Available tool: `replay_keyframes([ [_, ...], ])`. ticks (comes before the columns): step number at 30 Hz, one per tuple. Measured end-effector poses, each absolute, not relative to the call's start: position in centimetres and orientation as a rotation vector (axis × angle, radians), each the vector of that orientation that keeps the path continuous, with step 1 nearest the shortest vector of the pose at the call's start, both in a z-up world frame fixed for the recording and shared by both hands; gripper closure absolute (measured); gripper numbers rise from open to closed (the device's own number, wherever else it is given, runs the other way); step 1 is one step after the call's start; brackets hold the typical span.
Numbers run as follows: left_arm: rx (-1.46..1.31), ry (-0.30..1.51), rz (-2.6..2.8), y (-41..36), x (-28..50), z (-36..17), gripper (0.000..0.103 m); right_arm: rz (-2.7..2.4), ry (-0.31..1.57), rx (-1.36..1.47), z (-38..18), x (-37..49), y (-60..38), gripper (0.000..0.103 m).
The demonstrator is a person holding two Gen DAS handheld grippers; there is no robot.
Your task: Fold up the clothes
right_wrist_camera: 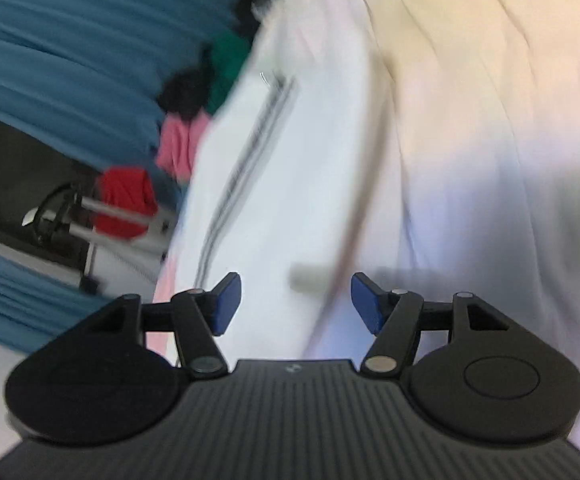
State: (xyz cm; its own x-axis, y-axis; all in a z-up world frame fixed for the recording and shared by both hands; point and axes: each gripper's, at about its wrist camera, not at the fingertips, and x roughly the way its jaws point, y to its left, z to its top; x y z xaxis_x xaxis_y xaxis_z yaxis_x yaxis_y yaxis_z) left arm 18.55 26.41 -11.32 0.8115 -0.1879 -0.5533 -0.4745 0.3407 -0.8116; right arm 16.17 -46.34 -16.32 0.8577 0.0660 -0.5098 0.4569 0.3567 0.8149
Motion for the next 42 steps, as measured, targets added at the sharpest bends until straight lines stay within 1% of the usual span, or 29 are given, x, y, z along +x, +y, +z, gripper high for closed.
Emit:
replay_keyframes([
  [3, -1.287, 0.646, 0.180, 27.1, 18.8, -12.8, 0.023, -0.217, 0.500, 1.202, -16.8, 15.8, -46.1, 0.039],
  [6, -1.320, 0.640, 0.169, 27.8, 19.9, -14.6, 0.024, -0.177, 0.453, 1.284, -18.1, 16.3, -46.3, 0.039],
  [8, -1.337, 0.633, 0.182, 28.3, 20.8, -15.8, 0.027, -0.164, 0.467, 1.307, -19.3, 17.5, -46.3, 0.039],
  [9, -1.346, 0.629, 0.188, 28.5, 21.3, -16.5, 0.031, -0.167, 0.477, 1.298, -19.8, 18.2, -46.3, 0.039],
  [10, -1.351, 0.607, 0.197, 28.7, 21.7, -16.8, 0.034, -0.177, 0.479, 1.279, -20.2, 19.0, -46.5, 0.041],
  [12, -1.359, 0.559, 0.214, 29.0, 22.6, -17.3, 0.036, -0.213, 0.443, 1.248, -20.6, 20.3, -47.1, 0.041],
  [14, -1.354, 0.528, 0.230, 29.2, 23.5, -17.6, 0.043, -0.266, 0.380, 1.228, -20.7, 21.2, -47.9, 0.041],
  [15, -1.344, 0.523, 0.237, 29.2, 23.9, -17.7, 0.051, -0.292, 0.352, 1.221, -20.8, 21.8, -48.3, 0.041],
  [16, -1.334, 0.517, 0.244, 29.2, 24.4, -17.8, 0.061, -0.306, 0.332, 1.210, -20.9, 22.4, -48.6, 0.041],
  [19, -1.332, 0.507, 0.276, 29.1, 25.0, -18.5, 0.078, -0.322, 0.276, 1.161, -21.0, 23.6, -49.5, 0.042],
  [20, -1.323, 0.498, 0.279, 29.0, 25.0, -18.4, 0.079, -0.328, 0.263, 1.156, -21.2, 23.8, -49.8, 0.045],
  [22, -1.298, 0.479, 0.285, 28.6, 24.7, -17.7, 0.085, -0.345, 0.245, 1.157, -21.5, 24.3, -50.6, 0.062],
  [23, -1.283, 0.469, 0.287, 28.3, 24.4, -17.2, 0.086, -0.349, 0.242, 1.167, -21.7, 24.5, -51.0, 0.075],
  [24, -1.280, 0.451, 0.278, 28.3, 23.7, -16.5, 0.088, -0.351, 0.240, 1.180, -21.8, 24.5, -51.3, 0.081],
  [26, -1.273, 0.414, 0.259, 28.4, 22.4, -15.1, 0.090, -0.347, 0.235, 1.185, -21.7, 24.4, -51.6, 0.087],
  [29, -1.288, 0.390, 0.236, 28.3, 21.2, -13.4, 0.091, -0.364, 0.226, 1.184, -21.0, 23.0, -51.2, 0.090],
  [34, -1.330, 0.398, 0.206, 28.8, 18.4, -12.0, 0.091, -0.382, 0.211, 1.187, -18.8, 19.0, -50.8, 0.091],
  [42, -1.324, 0.424, 0.183, 31.1, 10.0, -8.1, 0.090, -0.381, 0.259, 1.130, -15.5, 11.6, -50.5, 0.091],
])
